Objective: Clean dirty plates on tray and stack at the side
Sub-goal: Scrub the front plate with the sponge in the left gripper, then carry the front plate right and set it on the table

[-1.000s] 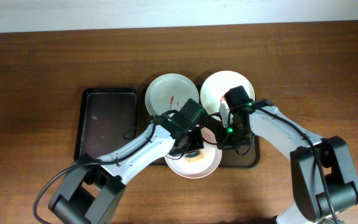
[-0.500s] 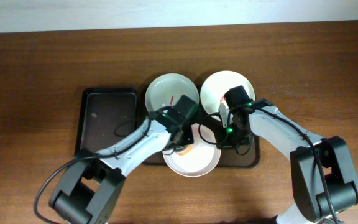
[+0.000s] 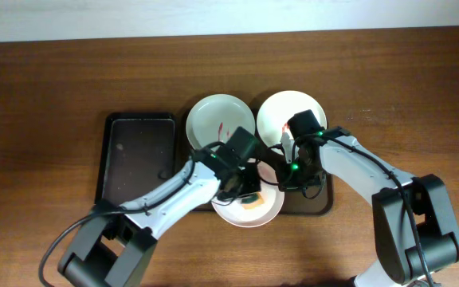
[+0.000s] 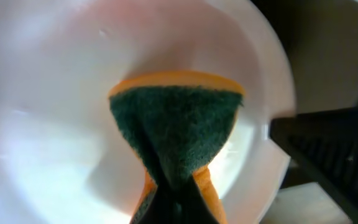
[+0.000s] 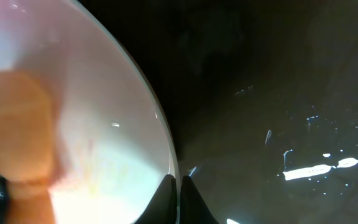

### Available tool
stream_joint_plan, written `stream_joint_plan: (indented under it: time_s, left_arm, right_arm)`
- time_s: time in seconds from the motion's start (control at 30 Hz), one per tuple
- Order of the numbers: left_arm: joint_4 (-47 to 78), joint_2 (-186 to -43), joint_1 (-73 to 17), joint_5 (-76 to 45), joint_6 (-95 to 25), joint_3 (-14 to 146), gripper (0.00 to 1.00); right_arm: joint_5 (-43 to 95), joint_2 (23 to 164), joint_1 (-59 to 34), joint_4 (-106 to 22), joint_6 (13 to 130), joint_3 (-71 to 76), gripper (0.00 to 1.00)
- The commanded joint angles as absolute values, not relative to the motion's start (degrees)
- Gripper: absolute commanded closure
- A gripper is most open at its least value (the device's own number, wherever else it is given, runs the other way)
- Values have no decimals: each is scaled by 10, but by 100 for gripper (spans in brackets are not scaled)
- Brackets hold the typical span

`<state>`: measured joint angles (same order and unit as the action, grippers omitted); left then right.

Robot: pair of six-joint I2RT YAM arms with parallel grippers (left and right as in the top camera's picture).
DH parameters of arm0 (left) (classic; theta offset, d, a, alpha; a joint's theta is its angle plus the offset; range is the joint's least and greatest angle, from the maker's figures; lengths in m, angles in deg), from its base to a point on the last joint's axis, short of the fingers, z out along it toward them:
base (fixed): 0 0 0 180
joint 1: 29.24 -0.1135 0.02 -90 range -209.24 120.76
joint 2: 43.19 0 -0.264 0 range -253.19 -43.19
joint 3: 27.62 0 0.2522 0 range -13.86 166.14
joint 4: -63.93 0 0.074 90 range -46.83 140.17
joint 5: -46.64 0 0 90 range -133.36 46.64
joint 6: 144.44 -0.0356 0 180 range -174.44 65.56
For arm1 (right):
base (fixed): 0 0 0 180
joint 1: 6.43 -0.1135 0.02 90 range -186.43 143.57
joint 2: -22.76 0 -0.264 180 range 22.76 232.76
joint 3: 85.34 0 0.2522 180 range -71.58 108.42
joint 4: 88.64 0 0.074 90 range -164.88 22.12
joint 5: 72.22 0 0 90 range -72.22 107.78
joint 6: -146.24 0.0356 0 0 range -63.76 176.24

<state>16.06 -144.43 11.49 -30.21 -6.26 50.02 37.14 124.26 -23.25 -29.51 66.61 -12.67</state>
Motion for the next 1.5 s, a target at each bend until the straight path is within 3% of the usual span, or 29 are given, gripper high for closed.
stream_joint_plan:
  time_s: [0.0,0.2,0.37,0.77,1.17,1.47]
  left_arm:
    - [205,-1445,138,-290,-13,485,100]
    - [221,-1484,142,-297,-13,485,100]
    - [143,-1480,128,-391,-21,485,100]
    - [80,-1292,26,-419,-233,485,100]
    - [48,-1296,-189,-457,-392,485,100]
    - [74,-1370,-254,-462,-413,484,100]
  right_arm:
    - [356,1247,-229,-292,664,-132,96]
    - [355,1247,-229,-288,664,-132,96]
    - [356,1247,-229,-288,664,-132,96]
    - [348,1241,-229,-273,661,-107,96]
    - [35,1142,-262,-189,662,9,96]
    - [-287,1142,-434,-221,677,27,96]
